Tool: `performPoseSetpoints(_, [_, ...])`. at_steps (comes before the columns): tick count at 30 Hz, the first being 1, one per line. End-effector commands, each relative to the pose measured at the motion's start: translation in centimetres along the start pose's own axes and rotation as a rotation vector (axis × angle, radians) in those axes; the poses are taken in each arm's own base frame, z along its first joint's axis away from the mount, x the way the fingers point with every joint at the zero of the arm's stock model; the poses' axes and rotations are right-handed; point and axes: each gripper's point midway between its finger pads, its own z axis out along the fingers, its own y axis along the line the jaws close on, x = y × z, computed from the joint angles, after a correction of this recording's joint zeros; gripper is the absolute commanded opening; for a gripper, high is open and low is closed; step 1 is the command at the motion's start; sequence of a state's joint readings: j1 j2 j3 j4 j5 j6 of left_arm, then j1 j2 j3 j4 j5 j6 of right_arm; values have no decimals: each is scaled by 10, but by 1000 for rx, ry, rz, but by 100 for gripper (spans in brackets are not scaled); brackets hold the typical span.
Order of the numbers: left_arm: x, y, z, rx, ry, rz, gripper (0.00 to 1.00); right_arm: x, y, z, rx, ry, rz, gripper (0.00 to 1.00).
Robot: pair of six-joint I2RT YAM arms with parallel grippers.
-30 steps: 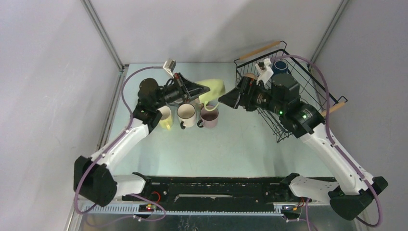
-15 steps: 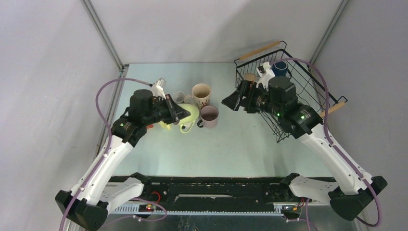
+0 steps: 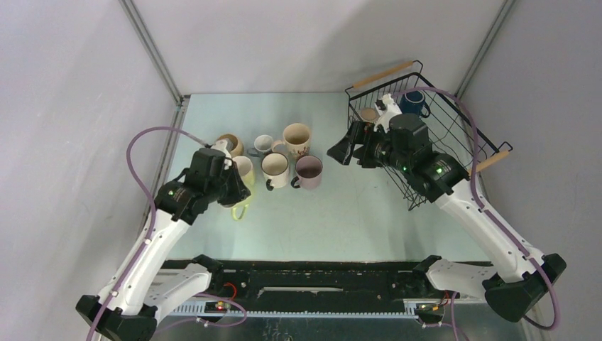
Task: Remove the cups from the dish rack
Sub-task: Place the cup at the center of the board.
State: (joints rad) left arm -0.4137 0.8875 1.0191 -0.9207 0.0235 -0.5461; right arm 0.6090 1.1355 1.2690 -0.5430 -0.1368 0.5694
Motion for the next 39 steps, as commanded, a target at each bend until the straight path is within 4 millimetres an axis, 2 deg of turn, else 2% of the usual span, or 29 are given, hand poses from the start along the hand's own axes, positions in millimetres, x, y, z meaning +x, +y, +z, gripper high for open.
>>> performPoseSetpoints(1, [-13,17,-6,-86,-61,19,0,-3,-3,1,18,-19,-37,100])
performPoseSetpoints(12, [7,56,38,-214,66,-35,0,-1,-13,-5,46,-31,-64,100])
performPoseSetpoints(23, [8,89,76,-299,101,-69,0,2,-22,-10,70,-36,-61,100])
performPoseSetpoints(31, [15,102,92,-334,130,-73,0,4,-26,-13,80,-36,-56,100])
performPoseSetpoints(39, [23,109,96,-356,150,-65,0,5,-28,-14,89,-34,-50,100])
